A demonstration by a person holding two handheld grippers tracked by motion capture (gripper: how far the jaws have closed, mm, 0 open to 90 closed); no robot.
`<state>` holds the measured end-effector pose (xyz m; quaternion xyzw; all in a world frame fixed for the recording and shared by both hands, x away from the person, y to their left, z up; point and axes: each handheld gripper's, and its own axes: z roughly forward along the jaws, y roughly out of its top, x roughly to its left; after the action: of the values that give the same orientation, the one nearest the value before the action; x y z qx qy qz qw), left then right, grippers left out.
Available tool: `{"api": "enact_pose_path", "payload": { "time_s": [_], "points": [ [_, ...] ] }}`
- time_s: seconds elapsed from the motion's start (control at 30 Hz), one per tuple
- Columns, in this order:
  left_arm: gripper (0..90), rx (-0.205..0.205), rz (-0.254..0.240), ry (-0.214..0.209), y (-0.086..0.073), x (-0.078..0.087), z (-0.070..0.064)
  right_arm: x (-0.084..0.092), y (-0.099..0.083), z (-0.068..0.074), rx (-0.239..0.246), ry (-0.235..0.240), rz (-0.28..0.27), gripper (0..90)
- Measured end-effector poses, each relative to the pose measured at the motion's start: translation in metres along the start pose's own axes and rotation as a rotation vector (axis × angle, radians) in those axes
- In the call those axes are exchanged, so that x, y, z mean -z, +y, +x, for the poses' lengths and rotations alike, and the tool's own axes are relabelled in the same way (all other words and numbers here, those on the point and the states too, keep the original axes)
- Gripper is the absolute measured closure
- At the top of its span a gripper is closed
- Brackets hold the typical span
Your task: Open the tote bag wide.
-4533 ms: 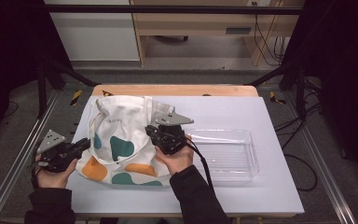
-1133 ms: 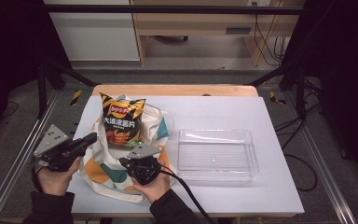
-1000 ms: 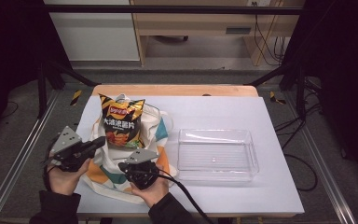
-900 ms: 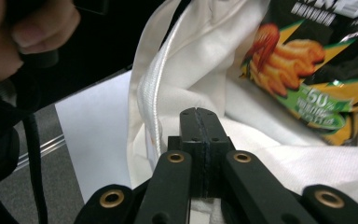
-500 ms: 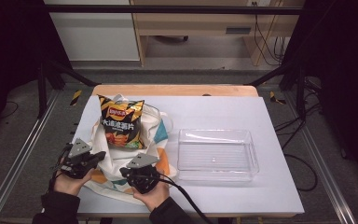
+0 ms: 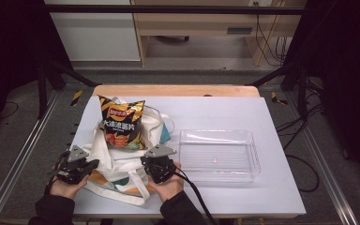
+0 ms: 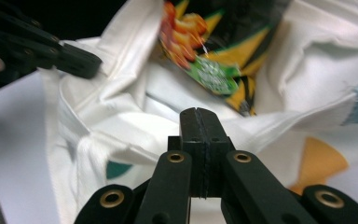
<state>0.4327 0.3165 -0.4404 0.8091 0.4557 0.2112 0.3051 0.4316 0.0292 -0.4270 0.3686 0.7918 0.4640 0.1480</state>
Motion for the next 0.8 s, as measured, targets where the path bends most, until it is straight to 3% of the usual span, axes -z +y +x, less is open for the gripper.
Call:
{"api": "enact_pose_path", "payload": {
  "time_s": [0.1,0.17,0.27,0.43,0.57,0.63,0.8],
  "points": [
    [90.0,0.009,0.008,-0.008,-0.002,-0.003,0.001,0.000,-0.011,-0.007,-0.028,-0.027,0.022,90.0],
    [90.0,0.004,0.016,-0.005,-0.002,-0.005,0.000,-0.001,-0.016,-0.009,-0.050,-0.020,0.024,90.0],
    [90.0,-0.001,0.017,-0.002,-0.003,-0.007,-0.001,-0.003,-0.021,-0.009,-0.047,-0.026,0.031,90.0],
    [90.0,0.010,-0.023,-0.013,-0.002,-0.004,0.000,-0.006,-0.029,-0.009,-0.052,-0.038,0.029,90.0],
    [90.0,0.059,-0.127,-0.036,0.013,0.010,0.002,-0.008,-0.031,-0.011,-0.055,-0.039,0.031,90.0],
    [90.0,0.051,-0.172,-0.017,0.026,0.015,0.002,-0.008,-0.032,-0.011,-0.059,-0.038,0.033,90.0],
    [90.0,0.035,-0.176,0.000,0.046,0.001,0.008,-0.010,-0.035,-0.009,-0.034,-0.051,0.034,90.0]
  ]
}}
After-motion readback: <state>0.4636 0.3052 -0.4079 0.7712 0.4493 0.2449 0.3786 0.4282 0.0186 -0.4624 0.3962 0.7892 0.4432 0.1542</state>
